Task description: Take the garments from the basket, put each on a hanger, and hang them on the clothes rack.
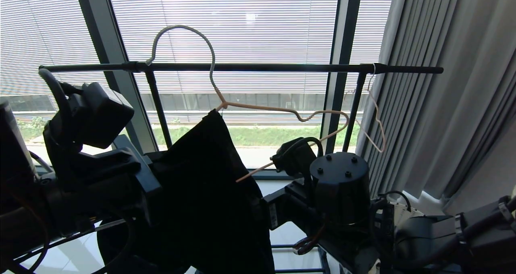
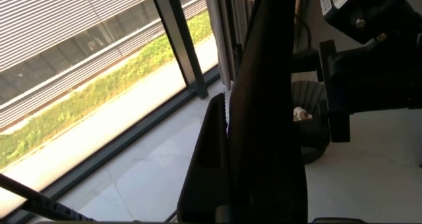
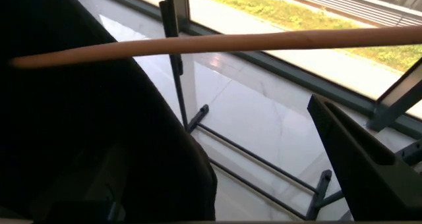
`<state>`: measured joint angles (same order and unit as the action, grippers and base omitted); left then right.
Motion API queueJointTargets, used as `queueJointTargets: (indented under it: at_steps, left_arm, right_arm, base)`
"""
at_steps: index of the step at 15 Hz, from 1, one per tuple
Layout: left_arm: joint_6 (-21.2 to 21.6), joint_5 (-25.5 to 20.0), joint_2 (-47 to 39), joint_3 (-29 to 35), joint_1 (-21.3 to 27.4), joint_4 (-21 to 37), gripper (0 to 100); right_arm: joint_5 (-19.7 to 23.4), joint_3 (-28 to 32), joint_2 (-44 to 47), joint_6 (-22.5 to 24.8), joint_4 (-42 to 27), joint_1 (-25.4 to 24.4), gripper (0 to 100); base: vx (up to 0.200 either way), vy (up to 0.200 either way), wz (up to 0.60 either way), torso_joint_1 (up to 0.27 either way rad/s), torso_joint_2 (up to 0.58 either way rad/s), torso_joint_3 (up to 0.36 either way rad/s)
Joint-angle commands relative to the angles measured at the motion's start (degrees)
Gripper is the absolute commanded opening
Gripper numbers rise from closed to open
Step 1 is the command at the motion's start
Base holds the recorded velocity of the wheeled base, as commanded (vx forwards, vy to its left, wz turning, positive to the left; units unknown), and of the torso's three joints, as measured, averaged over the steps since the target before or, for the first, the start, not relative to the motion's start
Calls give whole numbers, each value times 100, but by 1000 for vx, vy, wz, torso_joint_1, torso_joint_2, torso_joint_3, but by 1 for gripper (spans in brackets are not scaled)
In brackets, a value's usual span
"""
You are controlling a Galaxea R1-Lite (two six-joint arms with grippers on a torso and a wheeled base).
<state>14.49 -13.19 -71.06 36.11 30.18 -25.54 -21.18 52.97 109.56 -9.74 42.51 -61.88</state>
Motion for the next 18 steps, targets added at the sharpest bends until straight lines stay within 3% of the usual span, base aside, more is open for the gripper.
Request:
queueJointTargets:
  at_steps: [1,4,8,11,18]
  left_arm:
    - [1,9,13,1,5,-4,0]
    - [1,212,4,-7,-48,-4,0]
    - [1,308,39,-51,-118,-4,0]
    - [45,317,127,-218,-118,-4,0]
    - [238,273,523,-807,-259,-4,0]
  right_arm:
    - [-53,-15,48,7,3,18,100]
    - [-414,-199,13,60,3,194,100]
    - [-449,-1017,-435,552,12,915,100]
    - [-431,-1008,-514,904,12,1415,100]
    - [-220,-744,-576,1194,-15,2163,100]
  base:
    - [0,0,0,0,0,0]
    - [0,0,0,0,0,0]
    - [0,0,0,0,0,0]
    - [0,0,0,0,0,0]
    - [0,0,0,0,0,0]
